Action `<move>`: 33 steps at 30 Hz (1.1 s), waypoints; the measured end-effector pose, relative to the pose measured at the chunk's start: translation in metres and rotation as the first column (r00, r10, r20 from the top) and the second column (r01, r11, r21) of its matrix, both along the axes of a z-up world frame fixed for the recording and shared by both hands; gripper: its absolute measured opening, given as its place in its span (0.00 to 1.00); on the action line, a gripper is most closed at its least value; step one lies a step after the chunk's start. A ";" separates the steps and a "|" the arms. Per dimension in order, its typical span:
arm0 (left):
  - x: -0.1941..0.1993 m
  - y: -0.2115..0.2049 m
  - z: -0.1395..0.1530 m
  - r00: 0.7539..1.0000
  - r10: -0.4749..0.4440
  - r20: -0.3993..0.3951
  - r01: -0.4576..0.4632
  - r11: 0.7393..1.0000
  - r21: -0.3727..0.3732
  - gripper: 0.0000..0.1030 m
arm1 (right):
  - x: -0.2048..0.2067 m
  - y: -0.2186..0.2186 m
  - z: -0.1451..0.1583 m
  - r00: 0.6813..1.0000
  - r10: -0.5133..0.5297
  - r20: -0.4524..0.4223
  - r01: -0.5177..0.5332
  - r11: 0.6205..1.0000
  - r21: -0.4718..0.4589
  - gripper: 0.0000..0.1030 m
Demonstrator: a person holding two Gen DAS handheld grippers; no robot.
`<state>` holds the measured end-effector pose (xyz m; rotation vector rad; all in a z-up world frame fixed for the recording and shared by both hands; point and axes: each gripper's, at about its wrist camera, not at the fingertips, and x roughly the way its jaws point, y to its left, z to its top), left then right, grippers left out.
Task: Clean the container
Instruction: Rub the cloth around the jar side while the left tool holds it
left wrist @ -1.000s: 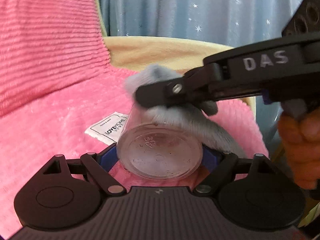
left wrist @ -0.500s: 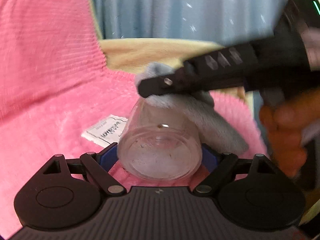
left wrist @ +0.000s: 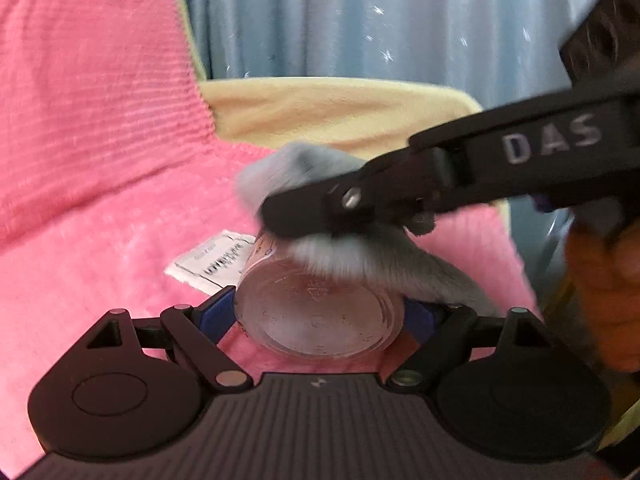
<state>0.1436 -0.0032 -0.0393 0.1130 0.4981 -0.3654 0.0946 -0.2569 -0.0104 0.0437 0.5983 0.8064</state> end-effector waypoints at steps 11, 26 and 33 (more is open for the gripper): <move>-0.001 -0.012 0.000 0.999 -0.024 0.031 0.022 0.997 0.074 0.83 | 0.022 -0.020 -0.001 0.984 -0.177 0.026 0.176 0.983 0.042 0.01; 0.010 0.020 -0.003 0.998 -0.011 -0.065 0.000 0.985 -0.170 0.83 | 0.019 -0.016 0.002 0.980 -0.186 0.073 0.186 0.983 0.003 0.01; 0.008 0.018 -0.004 0.998 -0.007 -0.062 -0.002 0.988 -0.156 0.83 | 0.017 -0.014 0.003 0.977 -0.189 0.095 0.191 0.981 -0.015 0.02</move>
